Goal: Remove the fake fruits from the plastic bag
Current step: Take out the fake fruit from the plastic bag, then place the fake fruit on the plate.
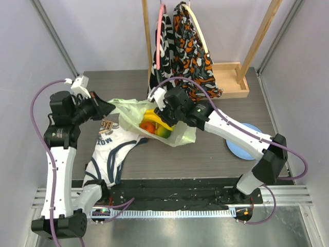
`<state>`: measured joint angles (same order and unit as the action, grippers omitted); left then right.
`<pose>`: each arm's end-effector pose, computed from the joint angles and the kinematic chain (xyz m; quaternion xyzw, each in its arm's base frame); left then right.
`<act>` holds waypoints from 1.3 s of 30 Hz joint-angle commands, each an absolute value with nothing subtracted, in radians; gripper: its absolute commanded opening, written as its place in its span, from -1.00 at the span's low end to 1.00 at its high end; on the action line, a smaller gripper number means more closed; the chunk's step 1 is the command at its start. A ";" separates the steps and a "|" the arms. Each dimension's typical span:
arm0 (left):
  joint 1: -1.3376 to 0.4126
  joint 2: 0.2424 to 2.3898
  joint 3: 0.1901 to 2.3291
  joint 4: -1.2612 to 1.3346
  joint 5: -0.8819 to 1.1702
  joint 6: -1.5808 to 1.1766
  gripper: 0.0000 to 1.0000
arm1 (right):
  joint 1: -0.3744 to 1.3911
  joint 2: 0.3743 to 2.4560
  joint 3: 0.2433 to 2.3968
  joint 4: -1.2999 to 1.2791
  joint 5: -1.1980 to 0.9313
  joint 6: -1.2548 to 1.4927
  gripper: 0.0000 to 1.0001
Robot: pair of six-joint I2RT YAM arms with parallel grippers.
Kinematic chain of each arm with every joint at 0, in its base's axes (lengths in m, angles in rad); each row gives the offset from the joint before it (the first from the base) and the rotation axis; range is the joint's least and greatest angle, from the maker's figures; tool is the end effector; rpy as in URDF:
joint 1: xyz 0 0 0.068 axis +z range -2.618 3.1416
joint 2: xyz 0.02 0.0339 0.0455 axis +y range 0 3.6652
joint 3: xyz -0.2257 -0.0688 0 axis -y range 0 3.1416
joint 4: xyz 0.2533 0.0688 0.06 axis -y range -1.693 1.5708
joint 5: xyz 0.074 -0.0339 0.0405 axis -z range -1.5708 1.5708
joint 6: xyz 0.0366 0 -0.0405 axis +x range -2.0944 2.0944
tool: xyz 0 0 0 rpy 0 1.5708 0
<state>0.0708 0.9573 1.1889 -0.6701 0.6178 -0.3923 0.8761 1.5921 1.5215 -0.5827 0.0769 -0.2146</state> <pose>0.2178 -0.0058 0.3705 -0.0258 0.8200 -0.3351 0.4633 0.2387 0.2820 0.3140 -0.4502 0.7748 0.1111 0.4297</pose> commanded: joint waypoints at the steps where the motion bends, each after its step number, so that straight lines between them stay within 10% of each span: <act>1: 0.075 0.905 1.207 -0.477 0.495 -0.463 -1.00 | 0.881 1.525 1.461 -0.693 0.123 -0.290 -0.98; 26: 0.077 0.864 1.022 -0.503 0.554 -0.500 -1.00 | 0.867 1.319 1.575 -0.434 -0.164 -0.143 -0.97; 39: 0.077 0.908 1.035 -0.420 0.561 -0.522 -1.00 | 0.514 1.205 1.699 -0.384 0.423 -0.431 -0.98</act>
